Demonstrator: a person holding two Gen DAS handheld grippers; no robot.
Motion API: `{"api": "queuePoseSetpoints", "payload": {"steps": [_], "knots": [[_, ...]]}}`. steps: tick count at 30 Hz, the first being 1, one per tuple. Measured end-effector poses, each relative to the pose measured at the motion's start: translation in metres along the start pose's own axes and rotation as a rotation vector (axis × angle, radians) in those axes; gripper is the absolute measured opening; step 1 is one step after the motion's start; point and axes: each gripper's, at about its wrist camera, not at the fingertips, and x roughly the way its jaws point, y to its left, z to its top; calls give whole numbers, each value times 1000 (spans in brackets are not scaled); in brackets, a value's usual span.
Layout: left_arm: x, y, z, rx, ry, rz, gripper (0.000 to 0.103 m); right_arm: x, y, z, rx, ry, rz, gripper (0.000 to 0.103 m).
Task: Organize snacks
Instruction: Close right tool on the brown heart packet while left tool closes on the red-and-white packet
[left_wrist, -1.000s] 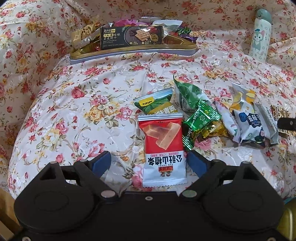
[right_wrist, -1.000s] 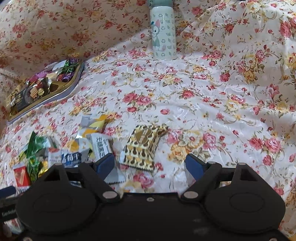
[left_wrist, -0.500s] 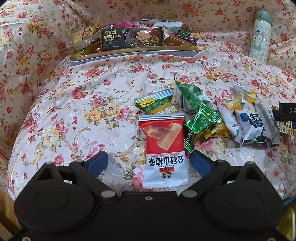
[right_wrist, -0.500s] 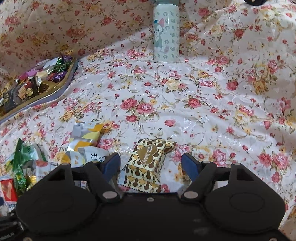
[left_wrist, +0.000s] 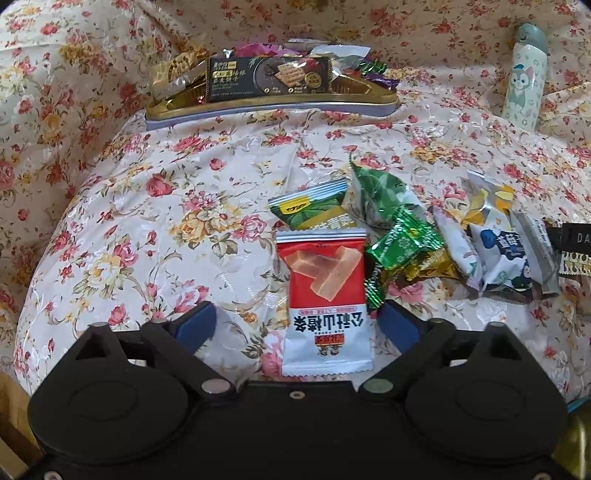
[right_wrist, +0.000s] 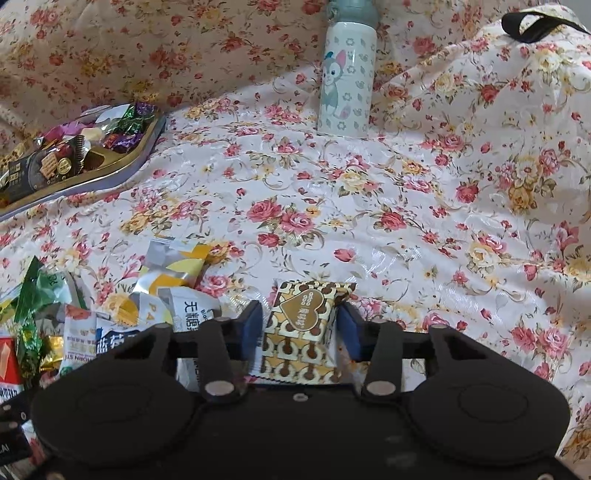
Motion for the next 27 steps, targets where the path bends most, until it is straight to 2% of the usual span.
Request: {"api": "queuePoseSetpoints", "payload": {"steps": [7, 14, 16, 25, 27], "knots": [[-8, -12, -1, 62, -28, -8, 69, -4, -6, -4, 8, 1, 12, 37], [-8, -12, 3, 64, -22, -27, 62, -9, -11, -12, 18, -6, 16, 37], [-9, -10, 5, 53, -16, -58, 52, -10, -11, -13, 16, -8, 14, 37], [-7, -11, 10, 45, 5, -61, 49, -9, -13, -15, 7, -12, 17, 37], [-6, -11, 10, 47, 10, -56, 50, -8, -12, -13, 1, -12, 16, 40]]}}
